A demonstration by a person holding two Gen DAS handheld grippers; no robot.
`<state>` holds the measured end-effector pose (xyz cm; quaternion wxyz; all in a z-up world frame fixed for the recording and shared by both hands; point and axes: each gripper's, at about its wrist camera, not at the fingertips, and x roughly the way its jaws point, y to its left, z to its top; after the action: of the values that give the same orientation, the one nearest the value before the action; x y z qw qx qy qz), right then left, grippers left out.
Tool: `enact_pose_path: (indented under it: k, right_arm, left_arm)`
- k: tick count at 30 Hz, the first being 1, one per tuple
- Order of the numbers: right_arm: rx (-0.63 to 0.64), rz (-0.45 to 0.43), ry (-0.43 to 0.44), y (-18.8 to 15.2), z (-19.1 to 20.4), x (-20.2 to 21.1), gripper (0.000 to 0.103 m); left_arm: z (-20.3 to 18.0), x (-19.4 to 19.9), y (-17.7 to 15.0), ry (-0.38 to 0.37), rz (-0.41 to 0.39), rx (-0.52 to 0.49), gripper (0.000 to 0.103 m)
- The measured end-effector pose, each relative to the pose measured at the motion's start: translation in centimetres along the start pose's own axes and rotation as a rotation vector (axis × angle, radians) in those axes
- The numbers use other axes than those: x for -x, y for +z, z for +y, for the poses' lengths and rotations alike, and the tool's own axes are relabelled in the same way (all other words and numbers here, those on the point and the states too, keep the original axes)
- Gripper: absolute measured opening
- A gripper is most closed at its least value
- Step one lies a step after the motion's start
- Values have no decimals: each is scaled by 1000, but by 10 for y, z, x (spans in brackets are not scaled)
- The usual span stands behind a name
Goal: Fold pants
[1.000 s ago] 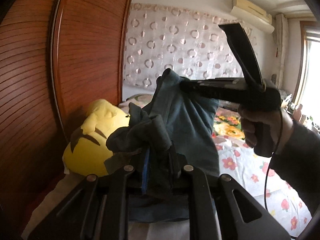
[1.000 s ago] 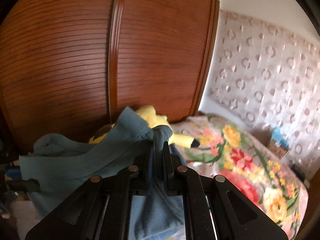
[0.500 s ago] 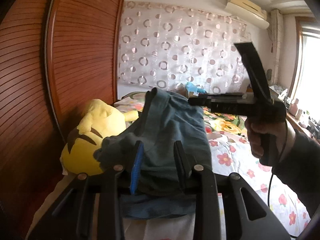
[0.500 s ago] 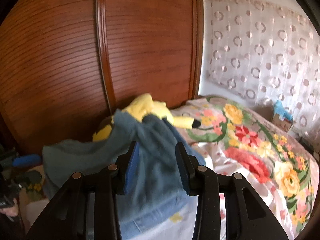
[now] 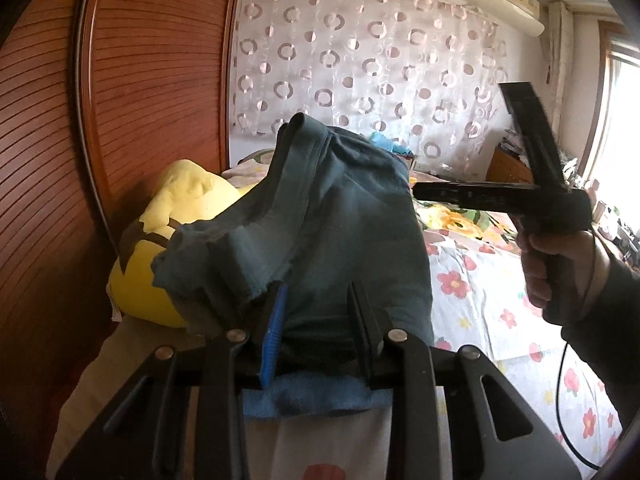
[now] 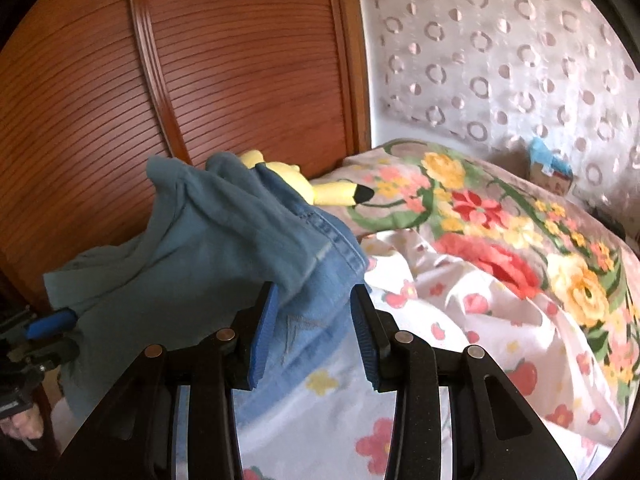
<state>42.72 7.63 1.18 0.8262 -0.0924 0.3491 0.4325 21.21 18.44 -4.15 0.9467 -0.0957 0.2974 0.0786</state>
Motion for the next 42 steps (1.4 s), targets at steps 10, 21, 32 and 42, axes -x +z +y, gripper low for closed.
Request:
enact_pose_path:
  k: [10,21,32,42]
  right_arm:
    - [-27,-70,-24,-38,19,78,37]
    - [-82,-123,-115,-108,28,170,37]
    - [-137,-158,-205,-167,35,235,38]
    - [-184,-193,-293,-213,52,278,63]
  left_arm:
    - [-26,28,-5,-46,-5,-60,39]
    - [-79,68,-22,-148,-16,-146,46]
    - [-124,96,-48,-214,-8,-215,55]
    - [-147,119,-69,-191,-28,-242,56]
